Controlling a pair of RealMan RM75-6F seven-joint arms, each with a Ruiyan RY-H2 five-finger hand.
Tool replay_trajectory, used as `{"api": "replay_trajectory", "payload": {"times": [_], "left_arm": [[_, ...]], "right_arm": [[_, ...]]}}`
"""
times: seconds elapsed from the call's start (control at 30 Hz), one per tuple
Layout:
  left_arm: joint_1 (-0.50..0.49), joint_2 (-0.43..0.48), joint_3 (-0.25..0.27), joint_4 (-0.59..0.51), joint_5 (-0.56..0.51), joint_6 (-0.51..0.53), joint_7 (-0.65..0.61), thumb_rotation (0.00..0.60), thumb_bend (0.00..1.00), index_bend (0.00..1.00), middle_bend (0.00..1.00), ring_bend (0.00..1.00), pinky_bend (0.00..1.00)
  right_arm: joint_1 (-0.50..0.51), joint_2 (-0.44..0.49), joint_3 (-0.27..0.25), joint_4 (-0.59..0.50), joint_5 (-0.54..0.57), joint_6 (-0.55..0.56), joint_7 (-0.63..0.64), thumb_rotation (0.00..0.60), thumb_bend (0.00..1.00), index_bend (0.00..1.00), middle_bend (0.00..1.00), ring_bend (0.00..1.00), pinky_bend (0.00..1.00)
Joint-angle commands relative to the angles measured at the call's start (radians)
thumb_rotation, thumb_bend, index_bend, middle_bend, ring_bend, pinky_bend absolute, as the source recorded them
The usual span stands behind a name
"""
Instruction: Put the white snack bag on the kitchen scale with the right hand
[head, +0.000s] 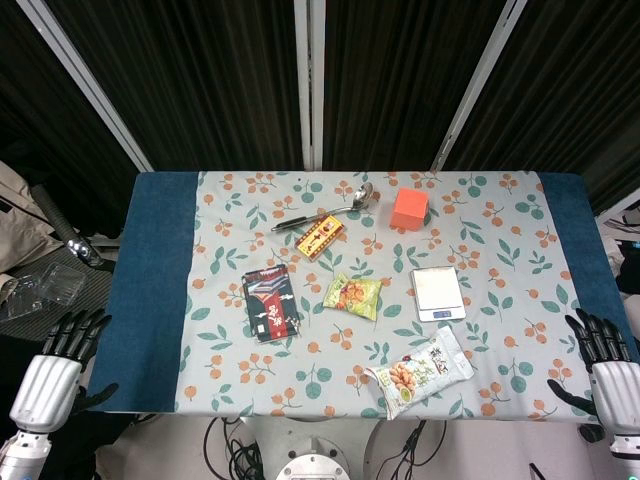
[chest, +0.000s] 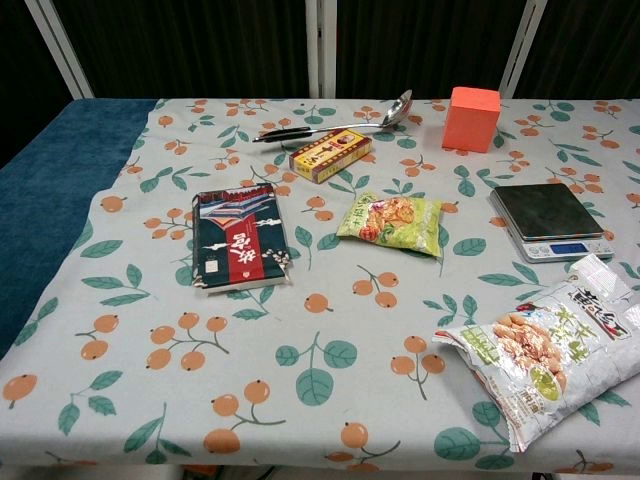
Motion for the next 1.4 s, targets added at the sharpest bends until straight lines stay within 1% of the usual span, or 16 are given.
{"api": "replay_trajectory", "payload": {"times": [0.03, 0.37, 0.47, 0.5, 0.57, 0.67, 0.7, 0.73, 0.83, 0.93, 1.07, 1.2, 1.27, 1.4], "left_arm": [[-0.005, 0.006, -0.003, -0.01, -0.017, -0.018, 0.008, 0.6, 0.0, 0.04, 0.03, 0.0, 0.01], [-0.018, 0.021, -0.002, -0.033, -0.041, -0.057, 0.018, 0.6, 0.0, 0.04, 0.03, 0.0, 0.01], [-0.024, 0.023, -0.005, -0.038, -0.048, -0.067, 0.019, 0.6, 0.0, 0.04, 0.04, 0.0, 0.01], [-0.026, 0.023, -0.005, -0.039, -0.049, -0.071, 0.021, 0.6, 0.0, 0.04, 0.04, 0.0, 0.01], [-0.028, 0.021, -0.007, -0.037, -0.051, -0.074, 0.023, 0.6, 0.0, 0.04, 0.04, 0.0, 0.01], [-0.027, 0.011, -0.009, -0.027, -0.056, -0.073, 0.033, 0.6, 0.0, 0.04, 0.04, 0.0, 0.01], [-0.025, 0.006, -0.009, -0.022, -0.059, -0.073, 0.036, 0.6, 0.0, 0.04, 0.04, 0.0, 0.01], [-0.024, 0.002, -0.008, -0.02, -0.06, -0.072, 0.037, 0.6, 0.0, 0.04, 0.04, 0.0, 0.01], [-0.016, -0.004, -0.004, -0.011, -0.06, -0.06, 0.031, 0.6, 0.0, 0.04, 0.04, 0.0, 0.01], [-0.005, -0.01, -0.008, 0.009, -0.054, -0.031, 0.018, 0.6, 0.0, 0.04, 0.04, 0.0, 0.0], [0.006, -0.005, -0.008, 0.019, -0.056, -0.008, 0.004, 0.6, 0.0, 0.04, 0.04, 0.0, 0.0], [0.013, 0.003, -0.007, 0.022, -0.058, 0.0, 0.0, 0.6, 0.0, 0.04, 0.04, 0.0, 0.0], [0.015, 0.003, -0.005, 0.025, -0.057, 0.001, -0.002, 0.6, 0.0, 0.04, 0.04, 0.0, 0.0], [0.016, 0.005, -0.003, 0.029, -0.057, 0.001, -0.011, 0.6, 0.0, 0.04, 0.04, 0.0, 0.0]], "right_arm": [[0.011, 0.011, 0.0, -0.025, 0.005, -0.024, -0.021, 0.6, 0.04, 0.0, 0.0, 0.0, 0.0], [0.023, 0.024, -0.008, -0.05, 0.01, -0.057, -0.043, 0.6, 0.05, 0.0, 0.0, 0.0, 0.0], [0.033, 0.032, -0.017, -0.058, -0.009, -0.066, -0.053, 0.6, 0.05, 0.0, 0.0, 0.0, 0.0], [0.041, 0.04, -0.027, -0.065, -0.028, -0.075, -0.066, 0.6, 0.05, 0.0, 0.0, 0.0, 0.0], [0.059, 0.054, -0.045, -0.08, -0.064, -0.1, -0.114, 0.6, 0.05, 0.0, 0.0, 0.0, 0.0], [0.103, 0.075, -0.075, -0.122, -0.142, -0.16, -0.268, 0.6, 0.05, 0.0, 0.0, 0.0, 0.0], [0.121, 0.081, -0.084, -0.151, -0.168, -0.186, -0.316, 0.6, 0.05, 0.0, 0.0, 0.0, 0.0], [0.136, 0.085, -0.09, -0.174, -0.185, -0.208, -0.343, 0.6, 0.05, 0.0, 0.0, 0.0, 0.0], [0.195, 0.099, -0.102, -0.255, -0.219, -0.301, -0.401, 0.6, 0.05, 0.0, 0.0, 0.0, 0.0], [0.253, 0.101, -0.095, -0.319, -0.234, -0.393, -0.479, 0.6, 0.05, 0.0, 0.0, 0.0, 0.0], [0.305, 0.089, -0.078, -0.393, -0.208, -0.509, -0.603, 0.6, 0.05, 0.0, 0.0, 0.0, 0.0], [0.345, 0.065, -0.056, -0.437, -0.136, -0.617, -0.707, 0.6, 0.05, 0.0, 0.0, 0.0, 0.0], [0.36, 0.047, -0.049, -0.443, -0.103, -0.652, -0.721, 0.6, 0.06, 0.0, 0.0, 0.0, 0.0], [0.395, 0.02, -0.043, -0.442, -0.052, -0.714, -0.703, 0.6, 0.07, 0.0, 0.0, 0.0, 0.0]]}}
